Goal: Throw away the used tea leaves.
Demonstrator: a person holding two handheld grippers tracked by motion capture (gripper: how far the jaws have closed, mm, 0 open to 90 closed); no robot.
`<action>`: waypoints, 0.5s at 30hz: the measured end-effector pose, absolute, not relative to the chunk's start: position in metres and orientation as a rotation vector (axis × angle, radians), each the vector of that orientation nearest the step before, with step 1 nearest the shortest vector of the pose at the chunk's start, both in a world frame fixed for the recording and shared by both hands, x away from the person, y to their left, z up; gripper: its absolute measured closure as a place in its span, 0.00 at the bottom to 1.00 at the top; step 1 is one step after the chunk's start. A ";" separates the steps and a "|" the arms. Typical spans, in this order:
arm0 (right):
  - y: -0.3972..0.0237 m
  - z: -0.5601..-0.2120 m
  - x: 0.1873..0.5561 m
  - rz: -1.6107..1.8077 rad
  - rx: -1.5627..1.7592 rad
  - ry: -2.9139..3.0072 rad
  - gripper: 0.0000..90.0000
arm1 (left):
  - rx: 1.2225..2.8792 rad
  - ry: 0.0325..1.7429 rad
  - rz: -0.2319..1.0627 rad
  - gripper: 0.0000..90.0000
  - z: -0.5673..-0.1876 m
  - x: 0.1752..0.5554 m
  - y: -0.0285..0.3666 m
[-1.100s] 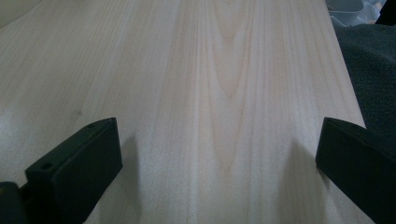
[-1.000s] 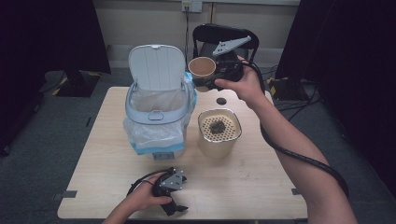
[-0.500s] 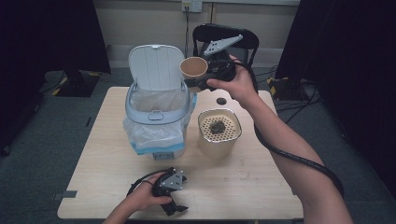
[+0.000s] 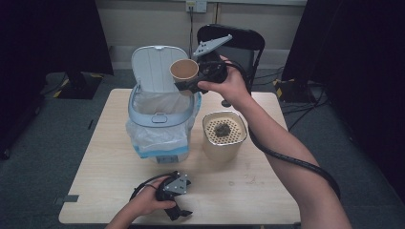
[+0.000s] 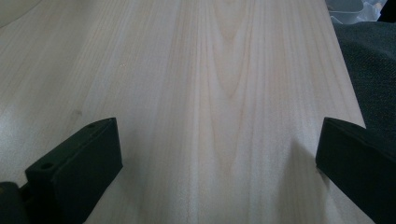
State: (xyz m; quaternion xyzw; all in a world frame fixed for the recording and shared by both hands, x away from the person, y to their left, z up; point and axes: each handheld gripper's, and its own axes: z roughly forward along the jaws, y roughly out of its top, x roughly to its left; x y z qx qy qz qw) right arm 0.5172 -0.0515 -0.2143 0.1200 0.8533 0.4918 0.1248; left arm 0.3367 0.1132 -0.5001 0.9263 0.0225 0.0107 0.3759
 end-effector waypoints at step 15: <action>-0.019 -0.221 0.513 1.444 0.297 2.516 0.30 | 2.370 0.059 0.025 0.00 -0.500 0.337 0.113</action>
